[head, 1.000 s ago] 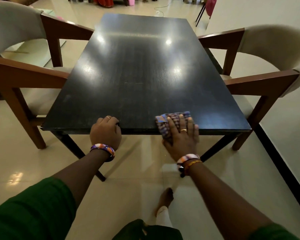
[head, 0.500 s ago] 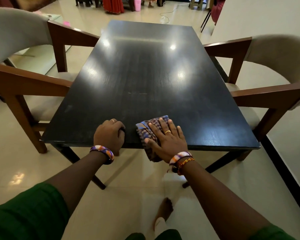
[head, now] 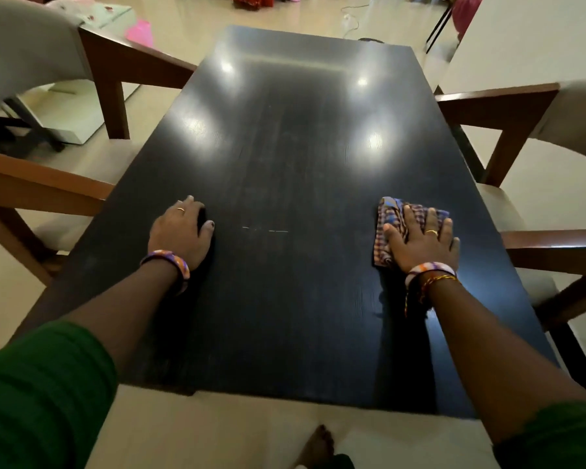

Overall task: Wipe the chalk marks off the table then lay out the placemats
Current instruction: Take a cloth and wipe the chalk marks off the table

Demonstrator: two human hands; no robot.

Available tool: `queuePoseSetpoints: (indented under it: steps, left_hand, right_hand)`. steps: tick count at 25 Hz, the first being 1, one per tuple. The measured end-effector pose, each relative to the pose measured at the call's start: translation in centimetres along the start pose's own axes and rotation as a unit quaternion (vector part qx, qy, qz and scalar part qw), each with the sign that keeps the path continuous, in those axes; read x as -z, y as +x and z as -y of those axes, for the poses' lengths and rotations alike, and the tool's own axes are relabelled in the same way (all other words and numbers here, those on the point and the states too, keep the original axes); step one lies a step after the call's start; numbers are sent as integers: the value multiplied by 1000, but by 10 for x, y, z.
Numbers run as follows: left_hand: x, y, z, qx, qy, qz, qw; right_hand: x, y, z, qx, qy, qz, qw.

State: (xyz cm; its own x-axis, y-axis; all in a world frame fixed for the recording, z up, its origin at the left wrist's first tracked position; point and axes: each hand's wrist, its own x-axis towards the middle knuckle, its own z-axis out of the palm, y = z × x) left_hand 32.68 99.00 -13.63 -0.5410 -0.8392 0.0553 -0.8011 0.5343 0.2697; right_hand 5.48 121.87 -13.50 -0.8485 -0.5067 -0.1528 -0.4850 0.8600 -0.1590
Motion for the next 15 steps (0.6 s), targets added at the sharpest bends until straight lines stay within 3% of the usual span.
queuePoseSetpoints:
  steps: [4, 9, 15]
  left_hand:
    - [5, 46, 24, 61, -10, 1, 998]
    - [3, 58, 33, 74, -29, -42, 996]
    - [4, 62, 32, 77, -31, -3, 997]
  right_hand:
    - [6, 64, 45, 19, -13, -1, 1000]
    - [3, 125, 123, 63, -20, 8, 998]
    - [-14, 140, 258, 123, -27, 35, 991]
